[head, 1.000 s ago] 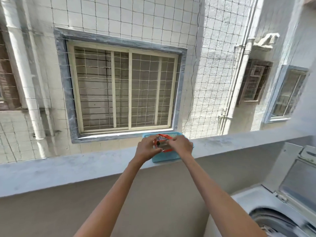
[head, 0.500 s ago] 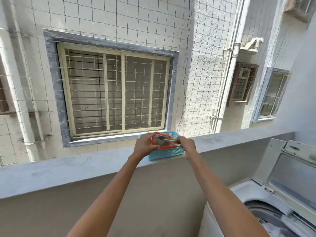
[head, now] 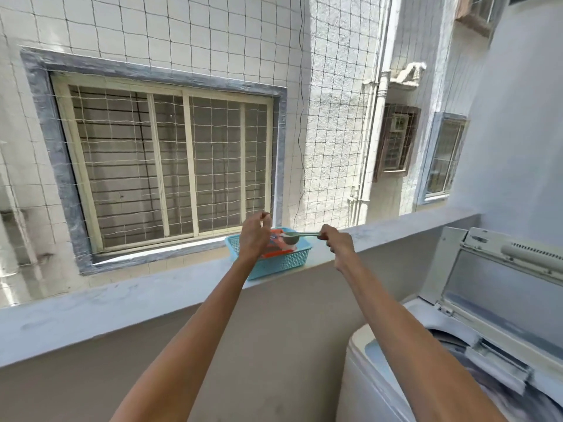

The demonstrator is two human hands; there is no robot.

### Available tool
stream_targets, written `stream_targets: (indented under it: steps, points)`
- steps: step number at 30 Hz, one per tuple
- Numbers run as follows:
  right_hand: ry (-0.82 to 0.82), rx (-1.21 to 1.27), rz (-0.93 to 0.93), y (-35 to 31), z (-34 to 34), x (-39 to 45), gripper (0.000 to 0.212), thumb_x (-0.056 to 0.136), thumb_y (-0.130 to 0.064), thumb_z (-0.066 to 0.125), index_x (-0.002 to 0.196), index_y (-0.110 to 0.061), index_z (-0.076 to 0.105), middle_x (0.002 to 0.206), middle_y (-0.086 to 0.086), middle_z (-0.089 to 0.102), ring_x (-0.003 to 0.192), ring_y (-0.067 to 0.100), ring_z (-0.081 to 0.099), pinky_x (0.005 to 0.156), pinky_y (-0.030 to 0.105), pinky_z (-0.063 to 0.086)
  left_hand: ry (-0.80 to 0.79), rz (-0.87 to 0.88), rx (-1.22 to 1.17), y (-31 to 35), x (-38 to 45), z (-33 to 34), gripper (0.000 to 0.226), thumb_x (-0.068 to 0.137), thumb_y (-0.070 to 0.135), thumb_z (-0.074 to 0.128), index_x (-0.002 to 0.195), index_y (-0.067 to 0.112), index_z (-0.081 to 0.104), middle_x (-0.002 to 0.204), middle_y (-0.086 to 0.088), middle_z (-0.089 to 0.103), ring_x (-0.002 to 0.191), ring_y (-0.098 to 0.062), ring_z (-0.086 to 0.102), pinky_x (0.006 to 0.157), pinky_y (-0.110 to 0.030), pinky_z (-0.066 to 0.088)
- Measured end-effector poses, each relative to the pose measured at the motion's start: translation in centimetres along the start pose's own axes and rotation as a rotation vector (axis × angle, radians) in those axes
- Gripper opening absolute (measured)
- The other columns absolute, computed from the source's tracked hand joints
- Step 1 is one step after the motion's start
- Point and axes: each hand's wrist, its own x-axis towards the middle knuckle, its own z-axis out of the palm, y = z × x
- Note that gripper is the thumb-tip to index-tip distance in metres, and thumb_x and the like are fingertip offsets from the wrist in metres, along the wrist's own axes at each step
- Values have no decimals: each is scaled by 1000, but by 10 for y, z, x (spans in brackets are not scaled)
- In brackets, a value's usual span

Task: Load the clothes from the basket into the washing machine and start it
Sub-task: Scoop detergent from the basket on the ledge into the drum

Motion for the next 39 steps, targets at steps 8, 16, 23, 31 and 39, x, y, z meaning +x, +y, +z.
stream_targets:
  steps: [8,16,23,31,39]
  points:
    - [125,138,4,3,-63,10,17,78,-21,59,66,-10,64,61,0,37,54,13,24,52,23,22,-63,-192,-568,57,-5,79,28,98,30,34,98,16,58,109,-3,57,106,-21,51,95,-38,36]
    - [368,134,55,55,-138,25,23,82,-23,60,60,-16,61,63,-1,44,57,12,35,52,25,28,-299,-688,-894,44,-43,222,45,101,46,23,85,14,51,106,-5,50,95,-17,45,95,-33,34]
    - [515,57,149,137,-210,75,18,74,-23,65,60,-14,59,75,11,63,69,24,52,63,33,39,-367,-867,-887,41,-86,348,53,102,44,22,115,6,57,124,-10,51,117,-20,47,100,-28,32]
    - [585,7,328,236,-297,104,25,78,-22,62,55,-18,53,61,3,55,60,22,48,65,35,37,-529,-957,-842,26,-138,475,54,100,48,21,97,10,59,106,-14,61,107,-27,53,94,-32,42]
    - [795,51,444,314,-370,99,39,84,-16,60,48,-18,45,55,2,44,54,19,39,60,35,29,-848,-1084,-749,34,-188,555,46,103,42,22,99,9,54,97,-9,59,81,-16,56,66,-21,45]
